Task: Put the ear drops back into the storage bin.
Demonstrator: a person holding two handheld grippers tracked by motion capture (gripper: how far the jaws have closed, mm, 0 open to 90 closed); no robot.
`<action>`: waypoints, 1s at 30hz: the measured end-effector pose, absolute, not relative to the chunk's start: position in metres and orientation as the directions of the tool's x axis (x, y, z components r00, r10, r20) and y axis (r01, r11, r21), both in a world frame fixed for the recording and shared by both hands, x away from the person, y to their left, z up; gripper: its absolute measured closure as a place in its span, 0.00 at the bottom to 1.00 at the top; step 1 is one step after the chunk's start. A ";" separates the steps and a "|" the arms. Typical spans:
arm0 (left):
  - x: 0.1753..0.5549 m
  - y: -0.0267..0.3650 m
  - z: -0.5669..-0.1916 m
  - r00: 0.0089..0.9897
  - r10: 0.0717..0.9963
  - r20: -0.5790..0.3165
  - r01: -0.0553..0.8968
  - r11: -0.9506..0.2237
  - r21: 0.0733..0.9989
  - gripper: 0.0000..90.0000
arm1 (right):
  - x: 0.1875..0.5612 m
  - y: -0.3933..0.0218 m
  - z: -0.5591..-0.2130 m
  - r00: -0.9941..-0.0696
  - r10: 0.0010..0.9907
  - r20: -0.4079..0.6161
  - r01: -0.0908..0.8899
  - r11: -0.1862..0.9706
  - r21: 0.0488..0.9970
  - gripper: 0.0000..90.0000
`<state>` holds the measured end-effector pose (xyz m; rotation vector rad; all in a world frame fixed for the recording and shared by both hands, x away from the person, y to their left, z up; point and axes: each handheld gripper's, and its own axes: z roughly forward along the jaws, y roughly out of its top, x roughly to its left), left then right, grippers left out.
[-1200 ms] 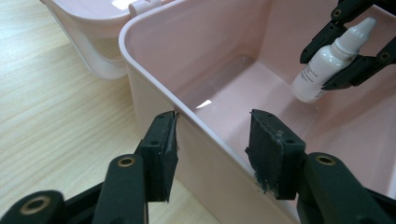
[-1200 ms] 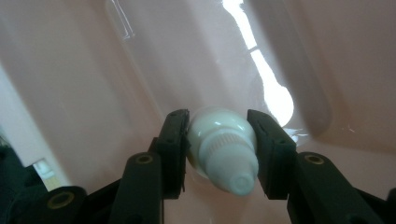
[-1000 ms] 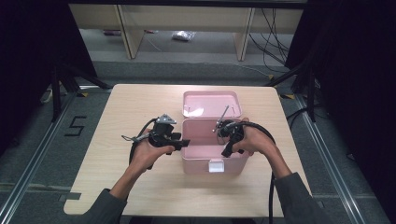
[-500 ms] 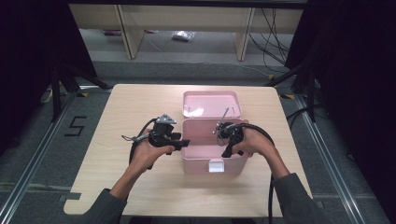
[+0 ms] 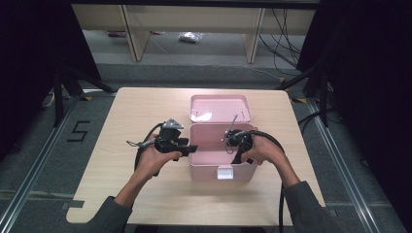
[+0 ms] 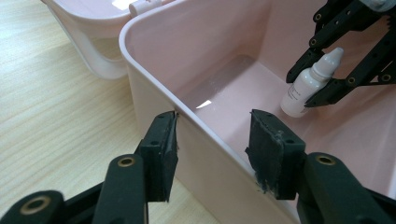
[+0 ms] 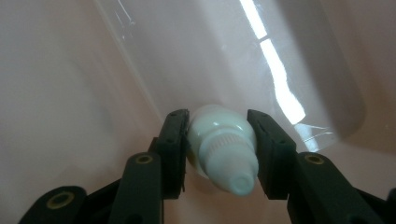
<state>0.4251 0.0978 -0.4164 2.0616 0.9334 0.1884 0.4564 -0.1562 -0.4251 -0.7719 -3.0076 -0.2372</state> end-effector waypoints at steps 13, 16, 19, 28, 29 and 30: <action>0.425 0.098 -0.416 0.713 0.674 -0.193 0.550 -0.367 0.750 0.58 | 0.457 -0.159 -0.428 -0.882 0.467 0.061 0.471 0.871 0.138 0.67; 0.425 0.097 -0.417 0.709 0.679 -0.190 0.548 -0.362 0.754 0.58 | 0.456 -0.158 -0.429 -0.872 0.485 0.067 0.489 0.862 0.131 0.67; 0.425 0.097 -0.416 0.712 0.675 -0.193 0.550 -0.365 0.751 0.58 | 0.457 -0.158 -0.430 -0.877 0.474 0.077 0.480 0.867 0.136 0.67; 0.425 0.097 -0.417 0.711 0.676 -0.191 0.549 -0.366 0.751 0.58 | 0.456 -0.158 -0.424 -0.870 0.488 0.071 0.493 0.854 0.166 0.59; 0.425 0.097 -0.417 0.711 0.676 -0.192 0.550 -0.365 0.751 0.58 | 0.456 -0.159 -0.423 -0.866 0.493 0.084 0.500 0.849 0.167 0.59; 0.425 0.097 -0.417 0.711 0.676 -0.192 0.550 -0.365 0.751 0.58 | 0.456 -0.160 -0.421 -0.869 0.489 0.076 0.494 0.852 0.174 0.58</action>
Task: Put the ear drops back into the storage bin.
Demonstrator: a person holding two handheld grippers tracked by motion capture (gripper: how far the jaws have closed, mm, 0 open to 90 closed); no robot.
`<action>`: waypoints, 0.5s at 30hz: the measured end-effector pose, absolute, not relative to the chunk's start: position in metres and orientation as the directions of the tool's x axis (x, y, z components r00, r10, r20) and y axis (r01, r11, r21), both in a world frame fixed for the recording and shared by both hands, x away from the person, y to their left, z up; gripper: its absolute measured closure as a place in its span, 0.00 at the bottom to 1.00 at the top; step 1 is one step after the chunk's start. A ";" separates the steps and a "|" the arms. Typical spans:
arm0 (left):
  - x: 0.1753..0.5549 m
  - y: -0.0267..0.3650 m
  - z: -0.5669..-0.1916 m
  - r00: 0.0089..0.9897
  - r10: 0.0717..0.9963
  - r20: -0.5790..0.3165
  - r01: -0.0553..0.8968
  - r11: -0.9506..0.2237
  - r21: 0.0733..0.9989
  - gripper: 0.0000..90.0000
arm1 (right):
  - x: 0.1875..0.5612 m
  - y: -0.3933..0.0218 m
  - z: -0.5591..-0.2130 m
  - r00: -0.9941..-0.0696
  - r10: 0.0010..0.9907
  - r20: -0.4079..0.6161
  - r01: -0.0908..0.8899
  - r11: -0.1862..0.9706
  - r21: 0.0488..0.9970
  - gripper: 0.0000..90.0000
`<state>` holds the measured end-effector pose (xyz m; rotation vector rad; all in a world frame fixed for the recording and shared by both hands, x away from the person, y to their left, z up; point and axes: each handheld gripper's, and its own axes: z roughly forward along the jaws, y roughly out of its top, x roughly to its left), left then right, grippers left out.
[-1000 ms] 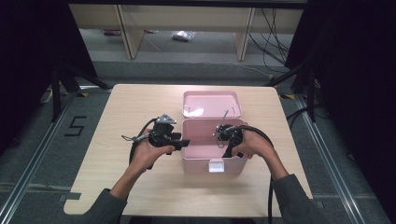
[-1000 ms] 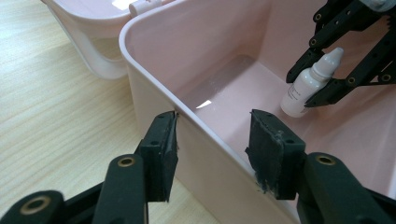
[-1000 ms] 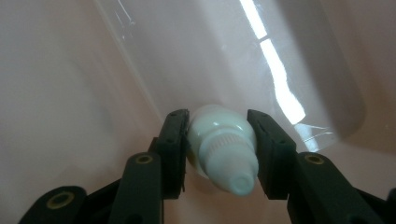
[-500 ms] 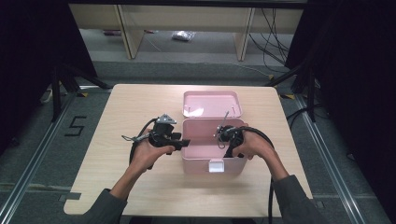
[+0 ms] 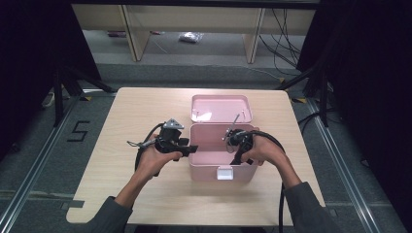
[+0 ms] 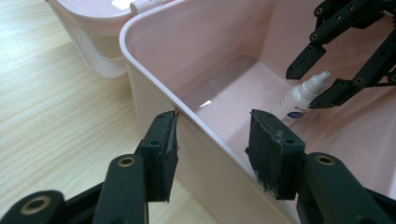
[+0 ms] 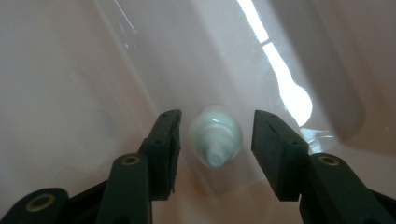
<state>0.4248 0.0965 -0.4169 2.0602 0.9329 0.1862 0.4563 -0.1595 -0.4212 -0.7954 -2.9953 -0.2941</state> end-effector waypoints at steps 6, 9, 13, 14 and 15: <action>0.425 0.096 -0.417 0.709 0.678 -0.192 0.550 -0.361 0.753 0.58 | 0.452 -0.160 -0.407 -0.867 0.493 0.075 0.495 0.834 0.244 0.49; 0.425 0.096 -0.417 0.709 0.679 -0.189 0.548 -0.362 0.754 0.57 | 0.450 -0.158 -0.398 -0.860 0.505 0.076 0.504 0.817 0.282 0.47; 0.425 0.096 -0.418 0.710 0.678 -0.189 0.547 -0.362 0.755 0.57 | 0.452 -0.159 -0.387 -0.857 0.512 0.065 0.500 0.793 0.348 0.46; 0.425 0.096 -0.418 0.710 0.678 -0.189 0.547 -0.362 0.755 0.57 | 0.452 -0.160 -0.386 -0.855 0.515 0.057 0.499 0.789 0.360 0.46; 0.425 0.096 -0.418 0.710 0.678 -0.189 0.547 -0.362 0.755 0.57 | 0.453 -0.161 -0.384 -0.852 0.520 0.053 0.501 0.783 0.370 0.45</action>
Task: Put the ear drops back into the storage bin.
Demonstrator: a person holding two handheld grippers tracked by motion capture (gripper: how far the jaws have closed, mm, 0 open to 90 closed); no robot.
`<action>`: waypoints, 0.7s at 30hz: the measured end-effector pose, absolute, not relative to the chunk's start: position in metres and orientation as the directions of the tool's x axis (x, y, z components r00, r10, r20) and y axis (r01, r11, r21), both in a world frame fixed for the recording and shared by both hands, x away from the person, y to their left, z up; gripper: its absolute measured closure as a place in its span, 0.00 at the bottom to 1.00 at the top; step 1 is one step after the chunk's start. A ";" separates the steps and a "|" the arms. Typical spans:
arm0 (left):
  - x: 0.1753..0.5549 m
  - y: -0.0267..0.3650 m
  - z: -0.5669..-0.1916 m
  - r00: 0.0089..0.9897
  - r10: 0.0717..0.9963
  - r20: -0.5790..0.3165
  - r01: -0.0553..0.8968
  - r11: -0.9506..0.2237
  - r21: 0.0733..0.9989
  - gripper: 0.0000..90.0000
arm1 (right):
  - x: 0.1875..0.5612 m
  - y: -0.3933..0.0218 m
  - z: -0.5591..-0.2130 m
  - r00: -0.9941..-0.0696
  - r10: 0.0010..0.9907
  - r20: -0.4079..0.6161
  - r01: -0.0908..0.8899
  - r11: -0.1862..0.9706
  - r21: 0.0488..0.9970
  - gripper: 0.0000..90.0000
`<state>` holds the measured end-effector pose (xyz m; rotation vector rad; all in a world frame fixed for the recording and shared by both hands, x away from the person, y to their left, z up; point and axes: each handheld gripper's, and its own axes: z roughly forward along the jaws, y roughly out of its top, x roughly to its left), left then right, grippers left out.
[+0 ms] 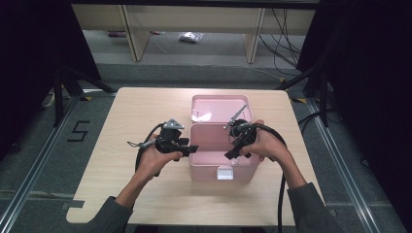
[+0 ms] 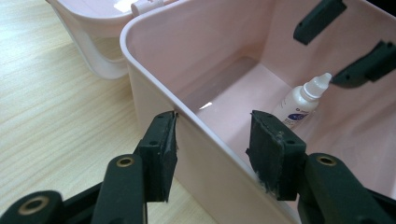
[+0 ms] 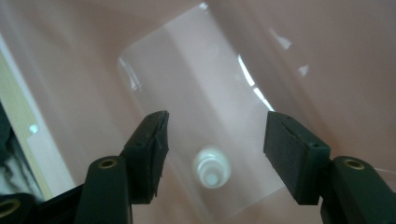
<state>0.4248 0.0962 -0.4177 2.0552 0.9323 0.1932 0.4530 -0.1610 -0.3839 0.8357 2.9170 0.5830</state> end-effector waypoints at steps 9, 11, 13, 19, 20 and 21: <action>0.425 0.096 -0.418 0.711 0.678 -0.186 0.547 -0.366 0.753 0.57 | 0.454 -0.171 -0.376 -0.832 0.552 0.059 0.516 0.729 0.450 0.45; 0.425 0.096 -0.418 0.710 0.678 -0.188 0.547 -0.364 0.754 0.57 | 0.455 -0.173 -0.373 -0.828 0.558 0.056 0.517 0.719 0.464 0.45; 0.425 0.096 -0.418 0.711 0.678 -0.187 0.546 -0.366 0.753 0.57 | 0.455 -0.175 -0.371 -0.816 0.574 0.064 0.530 0.701 0.477 0.45; 0.425 0.096 -0.418 0.713 0.676 -0.185 0.545 -0.368 0.754 0.56 | 0.458 -0.184 -0.364 -0.783 0.618 0.062 0.551 0.645 0.530 0.44; 0.425 0.096 -0.418 0.713 0.677 -0.186 0.545 -0.367 0.754 0.56 | 0.458 -0.185 -0.363 -0.773 0.631 0.067 0.562 0.630 0.536 0.44; 0.425 0.096 -0.418 0.713 0.676 -0.186 0.545 -0.367 0.754 0.56 | 0.459 -0.187 -0.362 -0.765 0.640 0.072 0.568 0.618 0.544 0.44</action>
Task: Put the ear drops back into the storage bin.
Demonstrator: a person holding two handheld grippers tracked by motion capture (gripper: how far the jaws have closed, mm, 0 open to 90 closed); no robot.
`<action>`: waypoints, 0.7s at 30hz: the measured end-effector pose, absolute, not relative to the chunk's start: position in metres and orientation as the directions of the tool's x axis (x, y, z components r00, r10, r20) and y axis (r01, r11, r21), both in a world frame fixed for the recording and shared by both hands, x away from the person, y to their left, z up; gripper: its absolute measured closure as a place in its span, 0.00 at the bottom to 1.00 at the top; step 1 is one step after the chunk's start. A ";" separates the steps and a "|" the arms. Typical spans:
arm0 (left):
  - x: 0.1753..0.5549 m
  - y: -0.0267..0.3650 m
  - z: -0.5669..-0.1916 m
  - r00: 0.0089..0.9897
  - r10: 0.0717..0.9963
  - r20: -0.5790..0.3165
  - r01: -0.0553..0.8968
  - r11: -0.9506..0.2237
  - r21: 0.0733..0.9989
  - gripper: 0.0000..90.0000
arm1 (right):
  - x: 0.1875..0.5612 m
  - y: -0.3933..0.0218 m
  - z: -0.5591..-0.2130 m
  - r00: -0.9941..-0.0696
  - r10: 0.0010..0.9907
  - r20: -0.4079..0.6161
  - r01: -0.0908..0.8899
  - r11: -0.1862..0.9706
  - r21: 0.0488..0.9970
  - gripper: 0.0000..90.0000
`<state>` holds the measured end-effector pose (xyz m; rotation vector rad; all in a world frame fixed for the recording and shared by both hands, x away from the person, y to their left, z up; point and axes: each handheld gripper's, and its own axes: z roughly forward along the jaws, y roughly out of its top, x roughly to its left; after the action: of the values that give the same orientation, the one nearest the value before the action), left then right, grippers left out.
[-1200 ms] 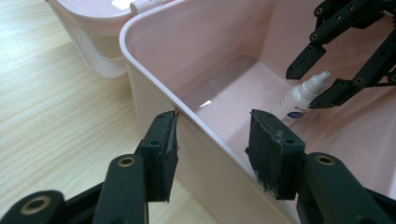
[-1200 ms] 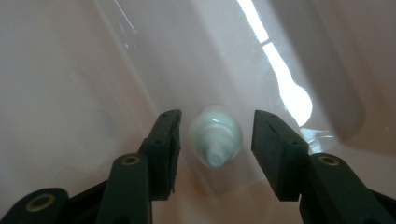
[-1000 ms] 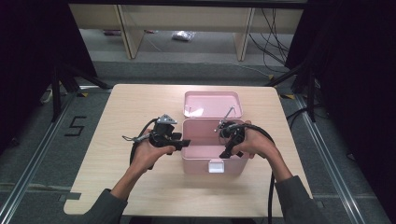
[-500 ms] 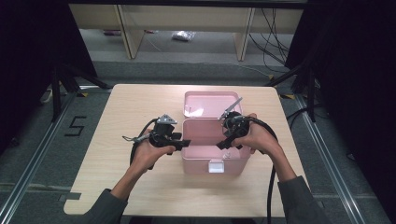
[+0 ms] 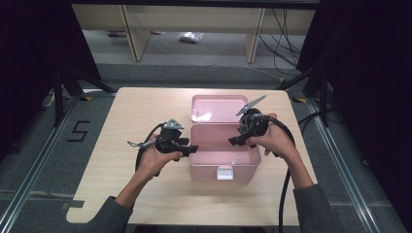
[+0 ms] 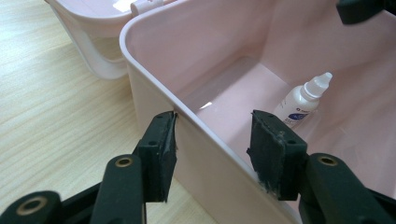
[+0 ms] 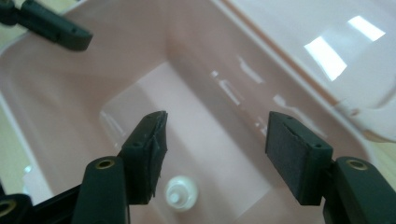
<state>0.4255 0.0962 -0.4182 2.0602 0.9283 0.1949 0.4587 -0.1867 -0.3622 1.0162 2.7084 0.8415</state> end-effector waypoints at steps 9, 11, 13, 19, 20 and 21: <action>0.425 0.096 -0.418 0.712 0.678 -0.185 0.544 -0.366 0.755 0.56 | 0.468 -0.208 -0.359 -0.709 0.703 0.049 0.567 0.527 0.633 0.45; 0.426 0.096 -0.418 0.712 0.678 -0.186 0.546 -0.366 0.754 0.56 | 0.470 -0.212 -0.360 -0.698 0.715 0.050 0.566 0.507 0.650 0.45; 0.425 0.095 -0.418 0.710 0.680 -0.184 0.545 -0.364 0.755 0.56 | 0.473 -0.217 -0.360 -0.683 0.729 0.048 0.563 0.483 0.671 0.46; 0.425 0.095 -0.418 0.709 0.681 -0.182 0.544 -0.365 0.756 0.56 | 0.481 -0.234 -0.363 -0.612 0.789 0.055 0.587 0.406 0.700 0.48; 0.425 0.095 -0.419 0.710 0.680 -0.183 0.544 -0.364 0.755 0.56 | 0.481 -0.237 -0.362 -0.594 0.802 0.066 0.603 0.389 0.696 0.48; 0.425 0.095 -0.419 0.710 0.680 -0.184 0.545 -0.364 0.755 0.56 | 0.483 -0.238 -0.363 -0.592 0.803 0.063 0.597 0.385 0.704 0.48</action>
<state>0.4254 0.0952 -0.4186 2.0577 0.9323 0.2000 0.4826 -0.2379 -0.3634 1.2302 2.3582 1.0182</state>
